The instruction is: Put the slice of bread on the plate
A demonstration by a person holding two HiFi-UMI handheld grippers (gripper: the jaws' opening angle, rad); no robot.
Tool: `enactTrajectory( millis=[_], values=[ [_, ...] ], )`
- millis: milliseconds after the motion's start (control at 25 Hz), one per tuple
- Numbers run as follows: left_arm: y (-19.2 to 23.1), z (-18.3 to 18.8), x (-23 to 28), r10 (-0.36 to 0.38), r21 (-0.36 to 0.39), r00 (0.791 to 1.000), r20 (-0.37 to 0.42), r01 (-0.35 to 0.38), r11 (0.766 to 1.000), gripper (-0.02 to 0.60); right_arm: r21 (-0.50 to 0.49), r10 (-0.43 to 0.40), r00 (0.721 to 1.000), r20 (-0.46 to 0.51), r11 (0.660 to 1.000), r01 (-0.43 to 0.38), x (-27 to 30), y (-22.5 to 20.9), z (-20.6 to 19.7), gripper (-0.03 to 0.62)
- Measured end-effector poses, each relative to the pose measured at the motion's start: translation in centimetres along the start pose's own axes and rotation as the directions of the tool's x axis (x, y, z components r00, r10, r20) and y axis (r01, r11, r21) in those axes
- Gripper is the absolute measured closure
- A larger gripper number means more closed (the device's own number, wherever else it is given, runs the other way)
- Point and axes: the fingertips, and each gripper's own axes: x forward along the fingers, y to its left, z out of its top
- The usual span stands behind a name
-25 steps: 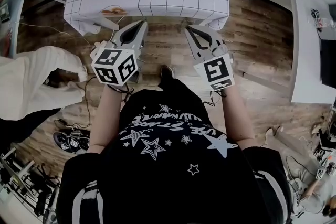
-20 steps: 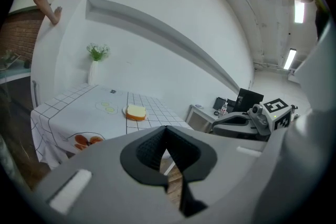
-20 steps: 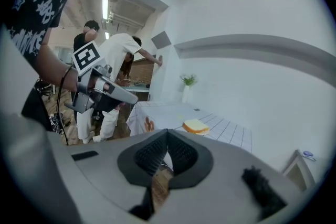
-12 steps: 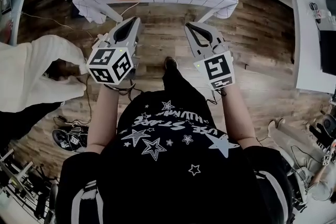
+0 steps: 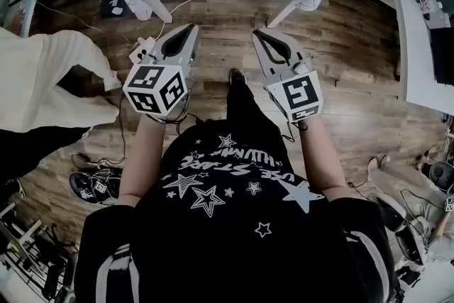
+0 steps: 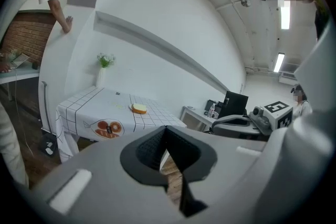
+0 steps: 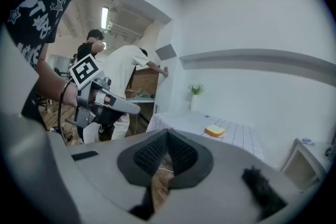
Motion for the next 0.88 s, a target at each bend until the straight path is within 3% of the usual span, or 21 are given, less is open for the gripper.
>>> enactTrajectory(
  millis=[320, 480, 720, 880],
  values=[
    [-1.9, -1.6, -7.1, -0.034, 0.027, 0.999, 0.024, 0.033, 0.999, 0.572, -0.007, -0.066, 0.997, 0.033, 0.998, 0.067, -4.0, 6.3, 1.6, 0.58],
    [-3.7, -1.9, -9.9, -0.07, 0.078, 0.997, 0.036, 0.067, 0.995, 0.572, -0.029, -0.107, 0.994, 0.028, 0.994, 0.108, -6.7, 8.8, 2.1, 0.58],
    [-6.1, -1.9, -12.8, -0.118, 0.129, 0.991, 0.069, 0.109, 0.986, 0.572, -0.04, -0.23, 0.973, 0.01, 0.972, 0.23, -10.1, 10.4, 2.5, 0.58],
    [-7.5, -2.6, -13.8, -0.136, 0.139, 0.988, 0.073, 0.125, 0.982, 0.572, -0.032, -0.247, 0.969, 0.001, 0.969, 0.247, -12.2, 11.4, 2.4, 0.58]
  ],
)
